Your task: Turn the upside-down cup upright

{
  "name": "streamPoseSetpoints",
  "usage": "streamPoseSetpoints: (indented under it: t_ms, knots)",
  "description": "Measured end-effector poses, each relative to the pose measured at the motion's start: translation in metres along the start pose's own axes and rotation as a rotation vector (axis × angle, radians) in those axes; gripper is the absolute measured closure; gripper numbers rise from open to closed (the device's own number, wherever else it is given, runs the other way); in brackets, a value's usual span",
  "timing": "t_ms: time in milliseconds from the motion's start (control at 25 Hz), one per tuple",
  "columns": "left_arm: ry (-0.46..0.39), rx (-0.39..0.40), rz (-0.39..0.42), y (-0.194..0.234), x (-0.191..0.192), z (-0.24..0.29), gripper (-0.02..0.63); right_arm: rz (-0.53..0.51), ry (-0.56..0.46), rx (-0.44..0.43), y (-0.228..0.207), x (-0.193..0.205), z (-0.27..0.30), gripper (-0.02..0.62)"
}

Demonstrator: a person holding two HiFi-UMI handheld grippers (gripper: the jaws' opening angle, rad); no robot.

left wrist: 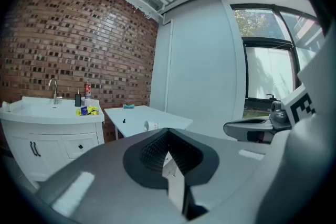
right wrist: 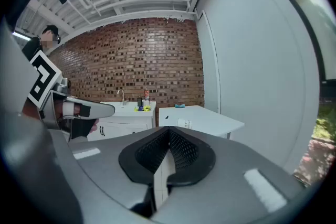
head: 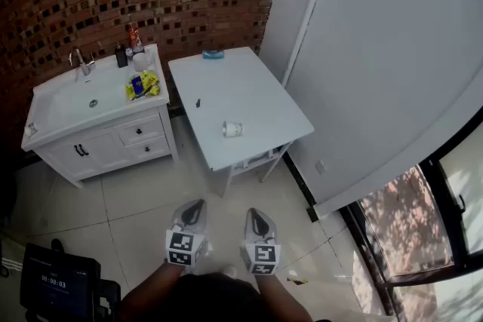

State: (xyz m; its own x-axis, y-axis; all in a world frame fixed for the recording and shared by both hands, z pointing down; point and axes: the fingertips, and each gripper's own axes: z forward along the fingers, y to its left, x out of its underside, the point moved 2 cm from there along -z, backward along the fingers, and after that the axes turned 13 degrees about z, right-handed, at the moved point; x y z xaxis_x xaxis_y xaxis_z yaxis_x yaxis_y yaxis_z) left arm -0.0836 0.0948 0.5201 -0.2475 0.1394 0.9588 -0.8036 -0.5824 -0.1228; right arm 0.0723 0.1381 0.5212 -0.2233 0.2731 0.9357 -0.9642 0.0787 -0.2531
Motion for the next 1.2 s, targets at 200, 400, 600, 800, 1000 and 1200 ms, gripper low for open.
streamPoseSetpoints:
  t_ms: [200, 400, 600, 800, 1000, 1200]
  knots:
    - [-0.002, 0.003, 0.045, -0.010, -0.011, -0.003, 0.611, 0.009, 0.002, 0.007, -0.006, -0.002, -0.010, 0.583]
    - [0.006, -0.010, 0.071, -0.025, -0.015, -0.002, 0.611, 0.022, -0.002, -0.008, -0.019, -0.005, -0.016, 0.583]
    - [0.010, -0.036, 0.083, -0.036, -0.017, -0.004, 0.611, 0.037, -0.002, -0.015, -0.033, -0.003, -0.025, 0.583]
    - [0.010, -0.059, 0.099, -0.052, -0.023, -0.003, 0.611, 0.051, -0.017, -0.033, -0.048, -0.009, -0.032, 0.583]
    - [0.007, -0.039, 0.128, -0.066, -0.029, -0.007, 0.611, 0.054, -0.010, -0.044, -0.049, -0.006, -0.034, 0.583]
    - [-0.017, -0.044, 0.156, -0.065, -0.037, 0.001, 0.611, 0.063, -0.032, -0.046, -0.050, -0.010, -0.027, 0.583]
